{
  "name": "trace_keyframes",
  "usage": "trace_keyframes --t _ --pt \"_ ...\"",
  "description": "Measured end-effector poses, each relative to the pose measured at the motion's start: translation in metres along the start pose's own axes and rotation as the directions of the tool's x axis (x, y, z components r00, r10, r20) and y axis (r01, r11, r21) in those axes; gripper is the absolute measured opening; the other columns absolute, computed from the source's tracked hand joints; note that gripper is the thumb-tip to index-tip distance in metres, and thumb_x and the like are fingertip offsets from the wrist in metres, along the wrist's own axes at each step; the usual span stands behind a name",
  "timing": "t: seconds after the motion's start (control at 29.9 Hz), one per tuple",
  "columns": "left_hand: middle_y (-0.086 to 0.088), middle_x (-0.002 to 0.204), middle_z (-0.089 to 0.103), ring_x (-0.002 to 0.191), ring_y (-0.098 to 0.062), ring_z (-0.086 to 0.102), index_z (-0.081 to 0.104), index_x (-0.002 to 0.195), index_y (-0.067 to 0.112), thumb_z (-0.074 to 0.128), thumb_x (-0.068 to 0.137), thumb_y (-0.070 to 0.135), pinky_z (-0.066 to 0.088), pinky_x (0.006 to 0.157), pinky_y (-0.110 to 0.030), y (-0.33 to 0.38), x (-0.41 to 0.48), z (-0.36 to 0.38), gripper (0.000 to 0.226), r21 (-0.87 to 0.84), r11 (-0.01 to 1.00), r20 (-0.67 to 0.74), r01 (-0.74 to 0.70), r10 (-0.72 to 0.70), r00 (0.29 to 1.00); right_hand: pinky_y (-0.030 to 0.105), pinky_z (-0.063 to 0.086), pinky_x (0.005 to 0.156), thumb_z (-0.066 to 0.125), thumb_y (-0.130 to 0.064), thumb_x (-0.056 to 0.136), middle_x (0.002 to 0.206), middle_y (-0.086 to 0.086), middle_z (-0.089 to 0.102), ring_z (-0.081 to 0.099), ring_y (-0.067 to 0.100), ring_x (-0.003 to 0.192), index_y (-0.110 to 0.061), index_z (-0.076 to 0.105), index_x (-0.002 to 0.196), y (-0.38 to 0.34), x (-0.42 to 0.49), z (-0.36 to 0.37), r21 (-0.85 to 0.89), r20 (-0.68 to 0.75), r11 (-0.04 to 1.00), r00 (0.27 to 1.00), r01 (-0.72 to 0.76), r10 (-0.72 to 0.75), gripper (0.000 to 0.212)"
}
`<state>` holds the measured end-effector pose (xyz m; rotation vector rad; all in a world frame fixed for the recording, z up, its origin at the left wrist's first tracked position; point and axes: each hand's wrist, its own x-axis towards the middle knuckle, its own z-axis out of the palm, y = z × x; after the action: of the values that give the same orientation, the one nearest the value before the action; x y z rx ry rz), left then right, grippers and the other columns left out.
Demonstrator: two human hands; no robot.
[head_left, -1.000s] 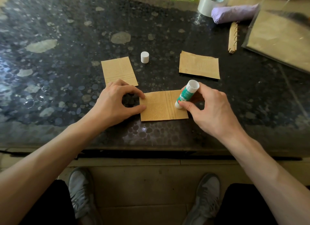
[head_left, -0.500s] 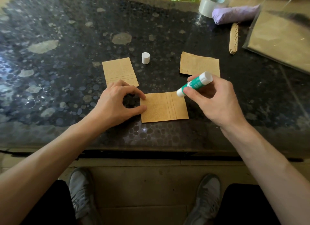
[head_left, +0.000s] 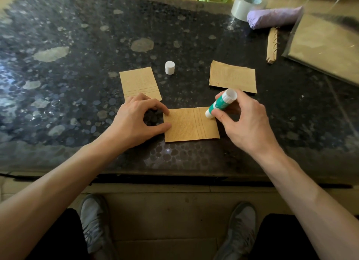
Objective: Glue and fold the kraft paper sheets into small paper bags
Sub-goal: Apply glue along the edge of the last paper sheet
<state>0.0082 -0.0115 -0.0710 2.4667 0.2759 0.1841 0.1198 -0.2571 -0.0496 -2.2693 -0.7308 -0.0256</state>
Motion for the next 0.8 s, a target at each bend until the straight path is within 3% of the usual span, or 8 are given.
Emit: trace_keyframes --t 0.13,0.33,0.5,0.63,0.8 --pt "0.007 0.111 0.053 0.112 -0.014 0.048 0.070 0.107 0.040 0.073 0.075 0.057 0.043 0.103 -0.044 0.000 0.000 0.000 0.037 0.001 1.000 0.008 0.003 -0.003 1.000 0.008 0.048 0.081 0.078 -0.026 0.091 0.109 -0.012 0.066 0.065 0.006 0.101 -0.019 0.065 0.121 0.005 0.002 -0.004 -0.018 -0.022 1.000 0.999 -0.024 0.024 0.033" --pt "0.007 0.111 0.054 0.112 -0.014 0.048 0.070 0.107 0.039 0.073 0.075 0.056 0.043 0.103 -0.044 0.000 0.000 -0.001 0.036 0.004 1.000 0.007 -0.002 0.002 1.000 0.020 0.058 0.090 0.078 -0.021 0.093 0.118 -0.006 0.068 0.068 0.006 0.110 -0.014 0.065 0.124 0.002 0.008 -0.008 0.231 -0.133 0.973 0.990 -0.005 0.037 0.034" --pt "0.007 0.112 0.054 0.112 -0.013 0.047 0.070 0.108 0.040 0.072 0.075 0.058 0.043 0.104 -0.044 0.000 0.001 0.000 0.037 0.012 1.000 0.018 0.005 -0.005 1.000 0.026 0.058 0.095 0.080 -0.012 0.091 0.116 -0.006 0.072 0.070 0.005 0.109 -0.010 0.065 0.120 -0.005 0.009 0.002 0.264 -0.038 0.962 0.997 0.070 -0.062 0.033" --pt "0.007 0.112 0.054 0.113 -0.015 0.048 0.069 0.107 0.041 0.070 0.074 0.060 0.043 0.104 -0.044 0.001 0.001 -0.001 0.038 0.014 1.000 0.027 0.008 -0.009 1.000 0.027 0.057 0.096 0.081 -0.017 0.090 0.115 -0.010 0.070 0.068 0.004 0.110 -0.016 0.065 0.118 -0.006 0.008 0.014 0.192 0.018 0.978 0.996 0.083 -0.088 0.032" --pt "0.007 0.113 0.054 0.114 -0.015 0.048 0.069 0.108 0.041 0.074 0.077 0.056 0.042 0.104 -0.043 0.000 0.001 0.000 0.035 0.016 1.000 0.020 0.006 -0.007 1.000 0.021 0.057 0.089 0.079 -0.021 0.091 0.111 -0.012 0.066 0.066 0.004 0.102 -0.015 0.062 0.119 -0.005 0.012 0.014 0.033 -0.067 0.998 0.996 0.059 -0.056 0.033"
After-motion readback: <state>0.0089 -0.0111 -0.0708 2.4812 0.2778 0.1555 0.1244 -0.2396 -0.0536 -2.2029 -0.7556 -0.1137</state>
